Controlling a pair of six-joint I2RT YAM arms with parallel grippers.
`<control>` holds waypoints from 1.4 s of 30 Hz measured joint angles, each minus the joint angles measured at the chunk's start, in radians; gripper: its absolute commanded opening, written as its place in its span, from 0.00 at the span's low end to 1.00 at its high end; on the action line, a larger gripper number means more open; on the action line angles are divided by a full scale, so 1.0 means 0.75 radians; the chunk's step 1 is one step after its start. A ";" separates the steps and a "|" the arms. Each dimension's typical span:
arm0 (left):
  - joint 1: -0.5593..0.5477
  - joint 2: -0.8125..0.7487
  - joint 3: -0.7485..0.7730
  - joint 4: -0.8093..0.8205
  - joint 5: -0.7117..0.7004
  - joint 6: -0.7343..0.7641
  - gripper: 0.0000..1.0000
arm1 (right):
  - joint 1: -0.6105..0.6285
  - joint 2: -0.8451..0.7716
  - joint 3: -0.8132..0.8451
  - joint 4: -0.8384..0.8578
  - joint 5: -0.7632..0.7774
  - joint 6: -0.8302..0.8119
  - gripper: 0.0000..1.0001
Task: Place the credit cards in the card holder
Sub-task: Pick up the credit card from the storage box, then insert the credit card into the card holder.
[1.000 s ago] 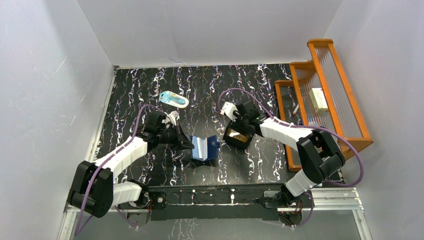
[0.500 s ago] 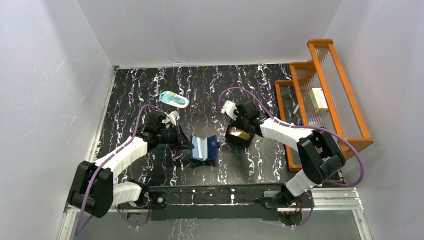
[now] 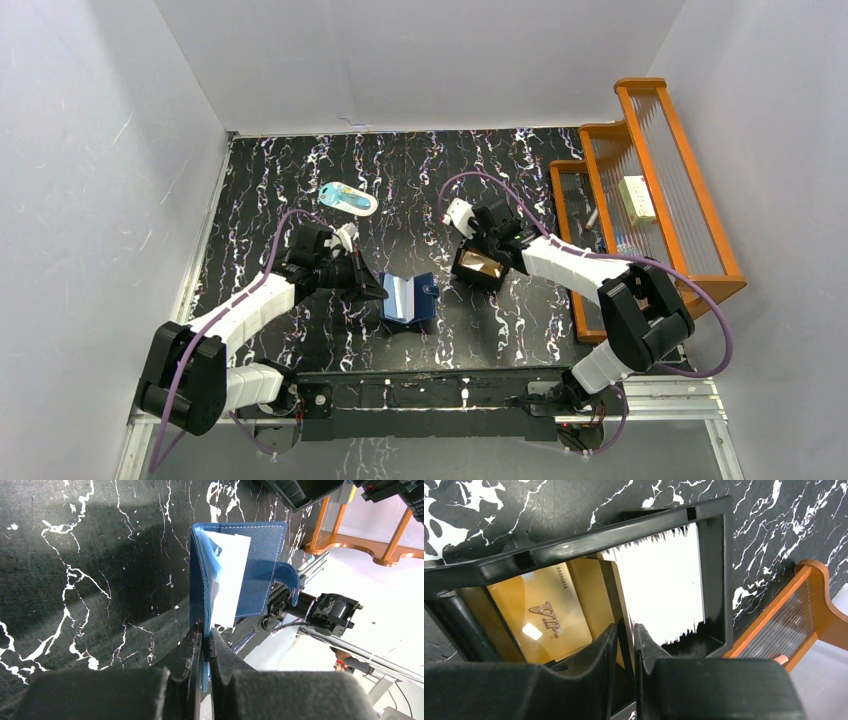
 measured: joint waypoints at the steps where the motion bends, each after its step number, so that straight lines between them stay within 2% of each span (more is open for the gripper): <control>1: 0.000 0.000 0.000 -0.004 0.000 0.000 0.00 | 0.000 0.000 0.000 0.000 -0.001 0.002 0.23; 6: 0.000 0.000 0.000 -0.010 0.000 0.003 0.00 | 0.000 -0.002 0.003 -0.009 -0.004 0.007 0.21; 16: 0.000 0.006 0.002 -0.079 -0.034 0.057 0.00 | 0.000 -0.079 0.064 -0.105 -0.043 0.047 0.06; 20: 0.000 0.006 0.002 -0.111 -0.056 0.068 0.00 | -0.001 -0.130 0.126 -0.185 -0.109 0.082 0.00; 25: 0.000 0.006 0.002 -0.100 -0.056 0.058 0.00 | -0.001 -0.231 0.170 -0.260 -0.261 0.202 0.00; 30: 0.000 0.006 -0.001 -0.047 -0.038 0.021 0.00 | 0.015 -0.328 0.174 -0.262 -0.349 0.474 0.00; 37: 0.000 0.013 -0.049 0.051 -0.028 -0.042 0.00 | 0.087 -0.334 0.234 -0.271 -0.410 1.077 0.00; 42: 0.000 0.027 -0.072 0.095 -0.030 -0.067 0.00 | 0.254 -0.298 0.201 -0.227 -0.399 1.436 0.00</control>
